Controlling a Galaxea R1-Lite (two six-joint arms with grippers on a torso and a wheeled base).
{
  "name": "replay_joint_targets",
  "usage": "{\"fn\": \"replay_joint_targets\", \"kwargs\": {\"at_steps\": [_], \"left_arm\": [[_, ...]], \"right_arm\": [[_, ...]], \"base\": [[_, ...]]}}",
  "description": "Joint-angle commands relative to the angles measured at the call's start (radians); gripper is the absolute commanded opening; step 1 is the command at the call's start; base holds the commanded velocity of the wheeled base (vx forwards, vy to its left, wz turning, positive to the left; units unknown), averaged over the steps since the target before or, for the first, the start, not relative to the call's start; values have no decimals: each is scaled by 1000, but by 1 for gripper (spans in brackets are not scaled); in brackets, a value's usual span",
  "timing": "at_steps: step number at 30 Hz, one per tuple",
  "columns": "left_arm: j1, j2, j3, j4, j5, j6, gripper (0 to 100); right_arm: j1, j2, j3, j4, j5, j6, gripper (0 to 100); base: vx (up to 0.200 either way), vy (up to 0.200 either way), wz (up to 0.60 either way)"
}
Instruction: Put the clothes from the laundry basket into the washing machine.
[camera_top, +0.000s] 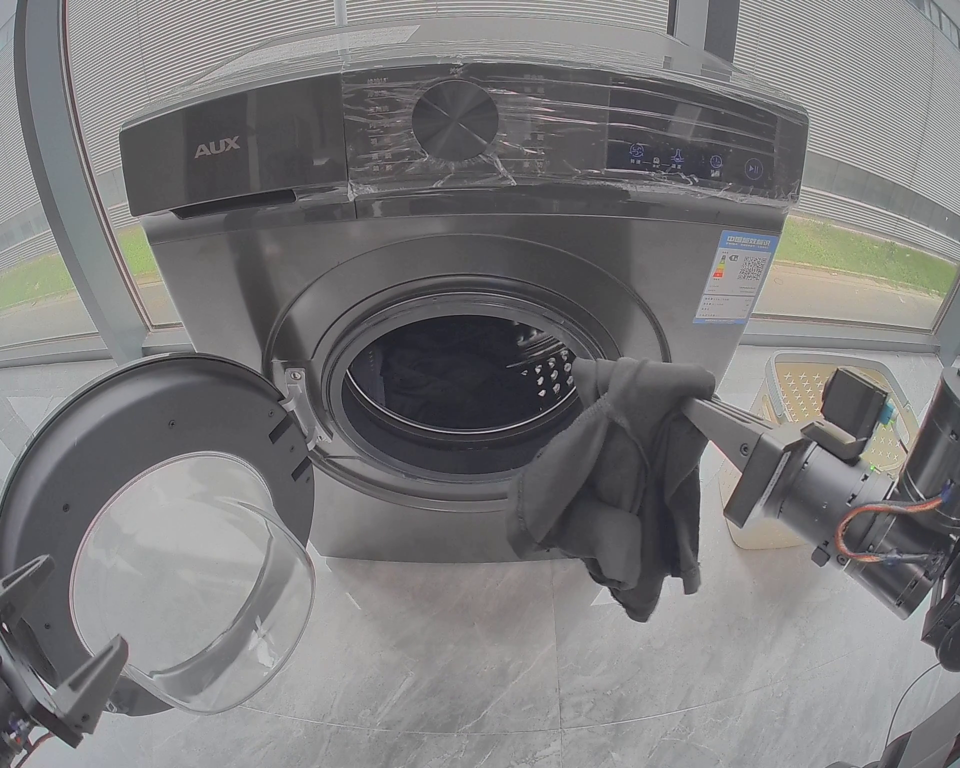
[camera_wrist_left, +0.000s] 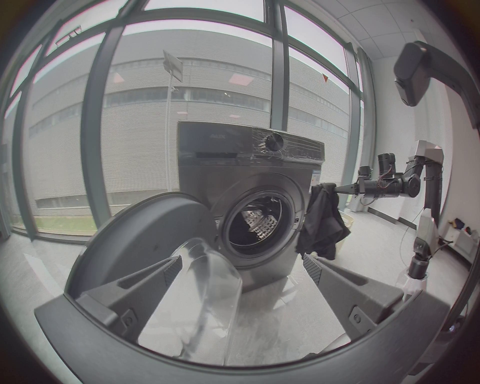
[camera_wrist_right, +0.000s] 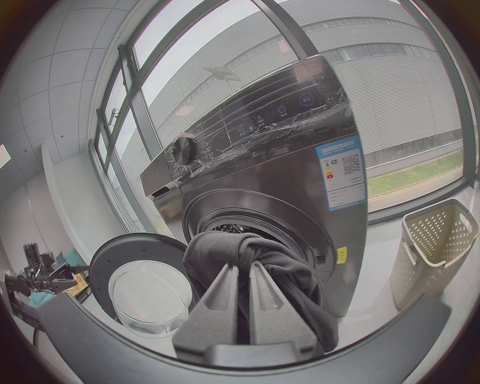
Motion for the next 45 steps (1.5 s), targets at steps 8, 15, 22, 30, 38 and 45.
{"fn": "replay_joint_targets", "kwargs": {"at_steps": [8,15,22,30,38,45], "left_arm": [[-311,707,-135,-366,-35,8,100],[-466,924,-167,-471,-48,-7,100],[-489,1096,-233,-527,-45,-13,100],[-490,1248,-257,-604,-39,-18,100],[-492,1355,-290,-675,-39,-32,100],[-492,1432,-325,-732,-36,-39,100]], "right_arm": [[38,244,-146,-95,-8,26,0],[52,273,-147,-125,-2,30,0],[63,277,-157,-127,-5,30,0],[63,276,-155,-127,-5,30,0],[64,274,-149,-128,-4,30,0],[68,274,-146,-130,-4,29,0]], "base": [[0,0,0],[0,0,0],[0,0,0],[0,0,0],[0,0,0],[0,0,0]]}}
